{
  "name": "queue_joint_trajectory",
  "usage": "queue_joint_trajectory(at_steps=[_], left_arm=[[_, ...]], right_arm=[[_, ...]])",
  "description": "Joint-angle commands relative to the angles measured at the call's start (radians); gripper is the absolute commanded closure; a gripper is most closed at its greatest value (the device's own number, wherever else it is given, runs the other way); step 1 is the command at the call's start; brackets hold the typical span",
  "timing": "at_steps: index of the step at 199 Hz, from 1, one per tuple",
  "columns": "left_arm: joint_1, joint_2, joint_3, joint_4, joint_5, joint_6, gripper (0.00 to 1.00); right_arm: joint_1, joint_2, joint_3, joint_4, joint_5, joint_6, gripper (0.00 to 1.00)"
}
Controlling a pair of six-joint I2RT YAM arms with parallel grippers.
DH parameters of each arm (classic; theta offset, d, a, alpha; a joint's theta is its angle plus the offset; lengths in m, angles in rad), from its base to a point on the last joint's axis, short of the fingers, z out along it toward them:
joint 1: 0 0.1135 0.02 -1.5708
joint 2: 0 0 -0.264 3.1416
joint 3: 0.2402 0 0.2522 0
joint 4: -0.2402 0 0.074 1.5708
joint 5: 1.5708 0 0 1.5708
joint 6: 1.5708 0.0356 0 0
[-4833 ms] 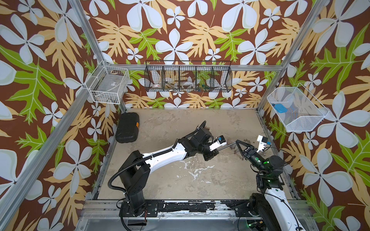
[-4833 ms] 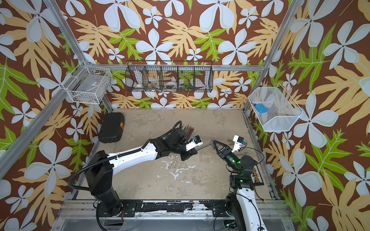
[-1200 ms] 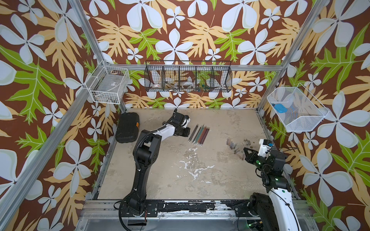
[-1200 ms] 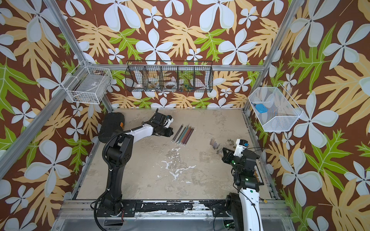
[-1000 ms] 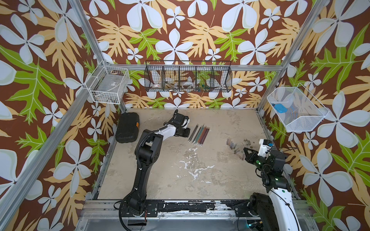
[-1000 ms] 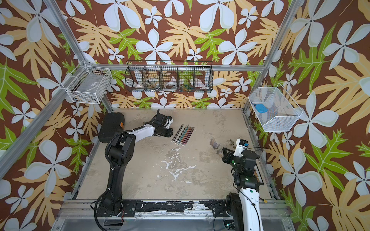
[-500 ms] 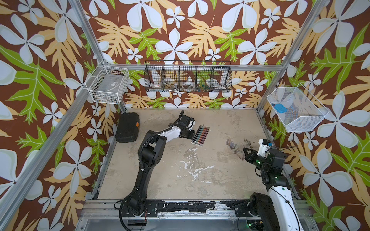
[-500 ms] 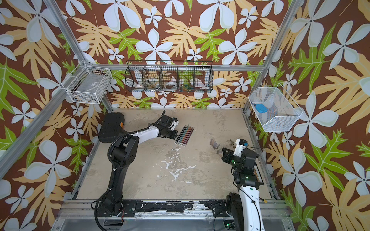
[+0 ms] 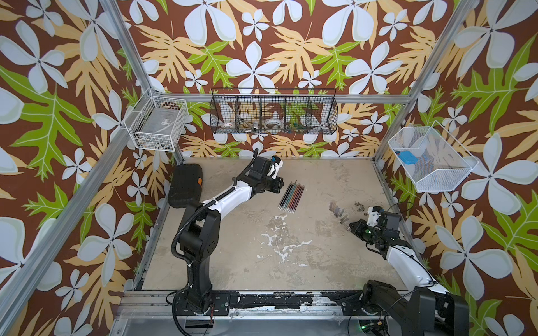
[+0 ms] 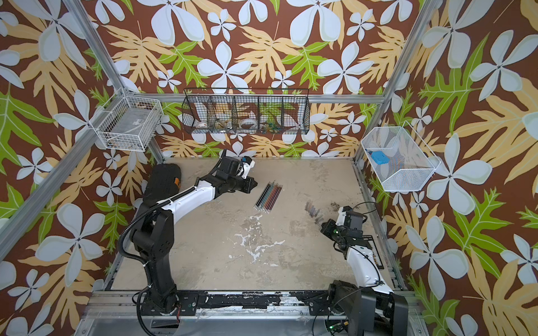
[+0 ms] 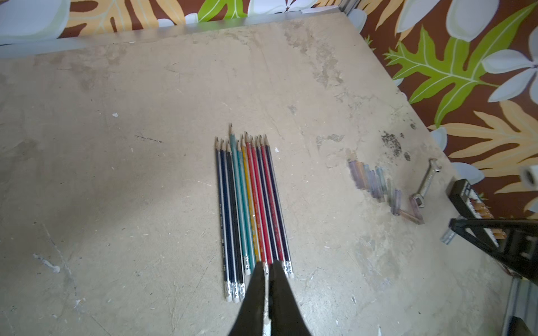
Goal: Remove the protective cover of the pencils
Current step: Place the protective sleeve at the center of the board.
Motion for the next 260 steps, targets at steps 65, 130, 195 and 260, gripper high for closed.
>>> queue_joint_trajectory(at_steps=[65, 130, 195, 260], left_arm=[[0.002, -0.048, -0.027, 0.049, 0.072, -0.042, 0.91], [0.004, -0.046, -0.026, 0.049, 0.079, -0.044, 0.91], [0.006, -0.044, -0.024, 0.049, 0.089, -0.045, 0.91], [0.008, -0.041, -0.024, 0.049, 0.089, -0.045, 0.91]], right_arm=[[0.024, 0.177, 0.089, 0.159, -0.061, 0.073, 0.93], [0.074, 0.329, 0.206, 0.119, 0.044, 0.106, 0.91], [0.074, 0.412, 0.201, 0.178, 0.002, 0.130, 0.83], [0.074, 0.418, 0.203, 0.184, 0.000, 0.129, 0.78]])
